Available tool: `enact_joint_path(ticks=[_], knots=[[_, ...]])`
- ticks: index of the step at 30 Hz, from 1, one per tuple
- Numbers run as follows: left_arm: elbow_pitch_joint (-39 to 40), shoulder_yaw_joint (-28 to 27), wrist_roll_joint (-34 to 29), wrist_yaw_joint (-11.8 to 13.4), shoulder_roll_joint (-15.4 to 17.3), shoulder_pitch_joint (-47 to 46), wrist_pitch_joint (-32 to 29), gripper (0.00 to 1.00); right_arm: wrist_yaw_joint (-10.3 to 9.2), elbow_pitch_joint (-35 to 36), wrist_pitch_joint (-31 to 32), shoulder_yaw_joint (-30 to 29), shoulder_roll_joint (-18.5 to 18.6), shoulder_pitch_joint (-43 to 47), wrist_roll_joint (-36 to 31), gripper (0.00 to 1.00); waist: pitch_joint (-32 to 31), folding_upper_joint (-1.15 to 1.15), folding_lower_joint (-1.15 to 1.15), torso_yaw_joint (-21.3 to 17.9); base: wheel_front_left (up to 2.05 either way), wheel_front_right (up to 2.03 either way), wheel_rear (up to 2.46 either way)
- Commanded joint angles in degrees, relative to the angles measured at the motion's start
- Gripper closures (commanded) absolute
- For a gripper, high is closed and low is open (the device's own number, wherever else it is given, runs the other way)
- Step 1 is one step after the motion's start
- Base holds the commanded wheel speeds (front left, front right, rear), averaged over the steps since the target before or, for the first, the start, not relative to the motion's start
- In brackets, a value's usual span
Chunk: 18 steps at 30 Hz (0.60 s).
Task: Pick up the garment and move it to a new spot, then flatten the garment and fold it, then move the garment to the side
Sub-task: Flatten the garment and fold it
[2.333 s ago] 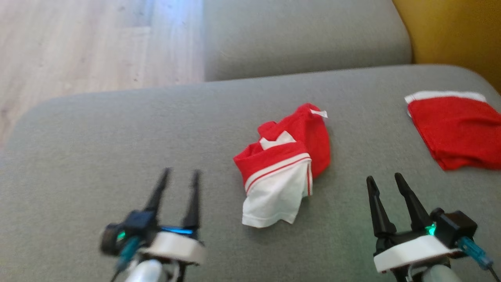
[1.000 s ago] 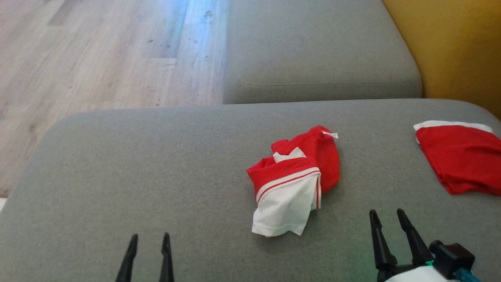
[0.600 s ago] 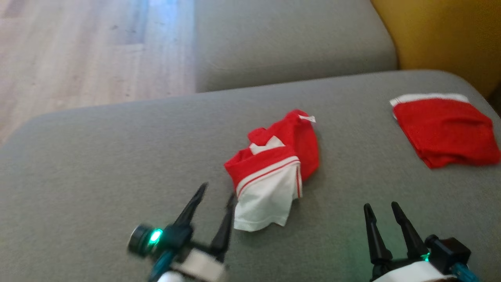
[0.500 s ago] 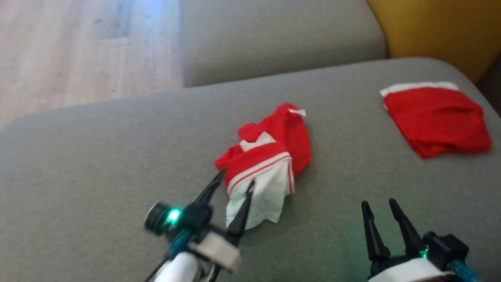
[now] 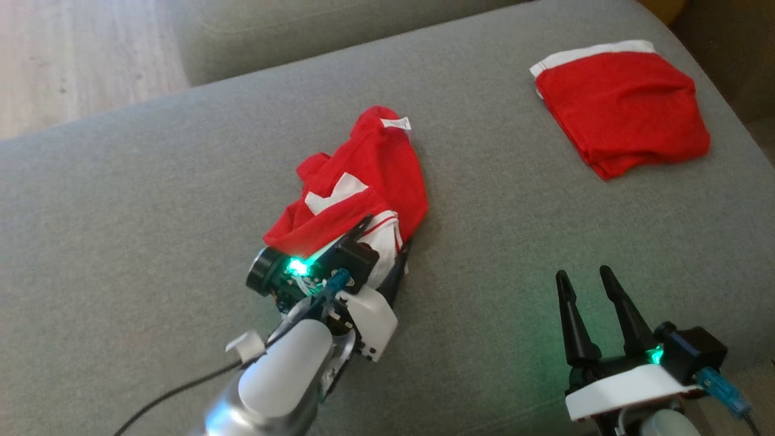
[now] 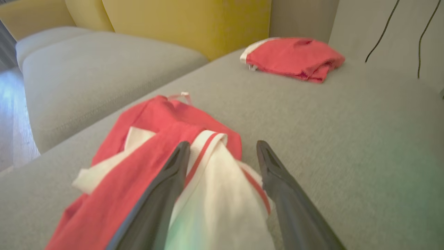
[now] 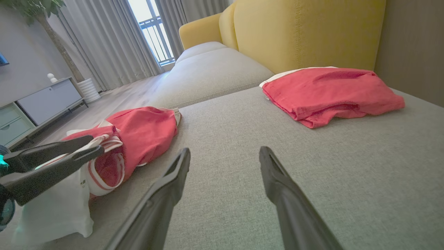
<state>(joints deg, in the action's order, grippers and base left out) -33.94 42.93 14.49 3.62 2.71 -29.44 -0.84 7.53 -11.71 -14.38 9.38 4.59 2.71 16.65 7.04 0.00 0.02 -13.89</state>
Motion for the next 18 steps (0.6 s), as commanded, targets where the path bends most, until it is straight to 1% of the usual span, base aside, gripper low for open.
enact_joint_path(ticks=[1,4,5,6,11,16,18], knots=[[0.17,-1.08,-0.02,0.64,0.18,-3.17,-0.52,0.00,-0.04,1.88,-0.62,1.47,0.64,-2.01,0.33,0.00,0.91,0.00,-0.02,-0.69,0.00,0.00,0.00],[-3.57,-0.50,-0.35,1.56,0.18,-5.04,-1.41,0.00,-0.04,1.87,-0.62,1.70,0.41,-2.51,0.33,0.00,1.52,0.00,-0.02,-0.79,0.00,0.00,0.00],[-4.38,-0.42,-0.34,1.73,0.17,-5.59,-1.02,0.39,-0.04,1.86,-0.62,1.80,0.34,-2.69,0.31,0.00,1.67,0.00,-0.02,-0.81,0.00,0.00,0.00],[-5.02,-0.32,-0.18,1.70,0.17,-6.06,-0.48,1.00,-0.04,1.82,-0.62,1.93,0.27,-2.86,0.30,0.00,1.76,0.00,-0.02,-0.83,0.00,0.00,0.00],[-6.12,0.64,2.35,-0.57,0.17,-8.05,1.68,1.00,-0.04,1.39,-0.62,2.51,0.01,-3.42,0.46,0.00,1.14,0.00,-0.02,-1.08,0.00,0.00,0.00],[-3.30,1.03,6.19,-2.76,0.17,-11.76,3.03,1.00,-0.04,1.04,-0.62,2.86,-0.33,-3.63,0.76,0.00,-0.09,0.00,-0.02,-2.05,0.00,0.00,0.00],[-2.39,0.90,7.15,-3.25,0.17,-13.02,3.21,1.00,-0.04,1.03,-0.62,2.88,-0.39,-3.59,0.82,0.00,-0.28,0.00,-0.02,-2.26,0.00,0.00,0.00]])
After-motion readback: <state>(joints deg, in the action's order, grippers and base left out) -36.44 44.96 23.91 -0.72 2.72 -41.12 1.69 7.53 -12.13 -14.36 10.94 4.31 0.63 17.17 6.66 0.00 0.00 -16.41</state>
